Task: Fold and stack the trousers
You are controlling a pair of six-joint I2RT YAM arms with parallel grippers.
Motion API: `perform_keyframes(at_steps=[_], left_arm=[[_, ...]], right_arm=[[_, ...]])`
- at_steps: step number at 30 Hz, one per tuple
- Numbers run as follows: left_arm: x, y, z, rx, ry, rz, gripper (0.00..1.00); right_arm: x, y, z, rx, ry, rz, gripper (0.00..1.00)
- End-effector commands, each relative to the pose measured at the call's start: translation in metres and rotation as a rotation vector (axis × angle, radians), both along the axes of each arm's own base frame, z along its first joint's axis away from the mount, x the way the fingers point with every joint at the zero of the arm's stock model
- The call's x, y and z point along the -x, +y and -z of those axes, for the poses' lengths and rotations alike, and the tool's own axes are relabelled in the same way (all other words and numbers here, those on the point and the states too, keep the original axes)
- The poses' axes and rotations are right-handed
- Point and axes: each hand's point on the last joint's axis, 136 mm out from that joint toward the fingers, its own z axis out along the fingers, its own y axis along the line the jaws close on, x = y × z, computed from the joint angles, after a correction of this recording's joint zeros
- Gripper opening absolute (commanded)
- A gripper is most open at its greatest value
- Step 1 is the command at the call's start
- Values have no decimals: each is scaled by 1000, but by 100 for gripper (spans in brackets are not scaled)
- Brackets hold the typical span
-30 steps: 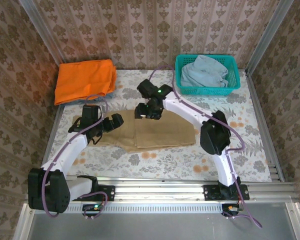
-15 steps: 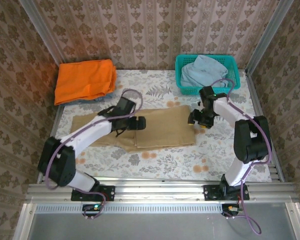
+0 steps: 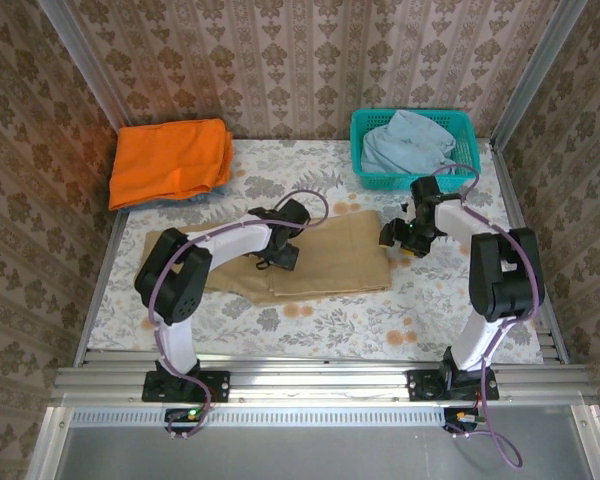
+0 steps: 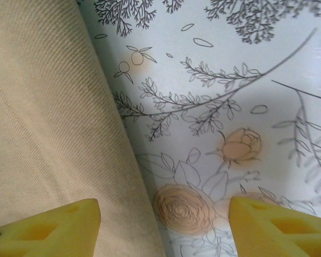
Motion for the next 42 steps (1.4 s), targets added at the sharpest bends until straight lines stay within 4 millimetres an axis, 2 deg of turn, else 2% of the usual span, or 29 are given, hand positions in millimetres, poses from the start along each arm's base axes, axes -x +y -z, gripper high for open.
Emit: perform_keyframes(at_steps=[1, 4, 10, 13, 14, 19, 26, 27, 32, 33, 36, 38, 40, 41, 42], left_arm=[[4, 26, 10, -87, 27, -11, 92], [6, 31, 9, -71, 19, -27, 91], [6, 35, 3, -30, 9, -46, 91], [6, 36, 5, -13, 13, -56, 91], [7, 35, 6, 0, 15, -58, 91], [7, 30, 5, 54, 10, -67, 91], [9, 31, 4, 80, 11, -74, 91], [9, 31, 3, 83, 10, -74, 91], [9, 32, -3, 106, -4, -78, 91], [9, 31, -6, 115, -8, -79, 91], [7, 32, -24, 148, -35, -81, 92], [4, 39, -41, 152, -70, -92, 93], [-1, 56, -58, 147, -113, -124, 95], [-3, 70, -65, 131, -130, -159, 96], [-6, 93, -71, 102, -148, -224, 97]], right_arm=[[0, 11, 15, -68, 15, -20, 66], [4, 11, 25, -71, 40, -20, 65], [9, 13, 23, -75, 44, -19, 64], [12, 28, 20, -141, 51, -32, 64], [8, 37, 18, -166, 27, -45, 63], [14, 65, 23, -186, 47, -109, 60], [17, 88, 31, -248, 69, -141, 44], [19, 90, 32, -252, 73, -142, 37], [18, 85, 27, -229, 69, -130, 3], [19, 83, 23, -215, 60, -125, 0], [17, 68, 5, -172, 12, -88, 0], [18, 52, -7, -137, -4, -53, 0], [24, 34, -19, -103, -10, -17, 0], [27, 27, -24, -95, -15, -3, 0], [29, 19, -28, -88, -19, 15, 0]])
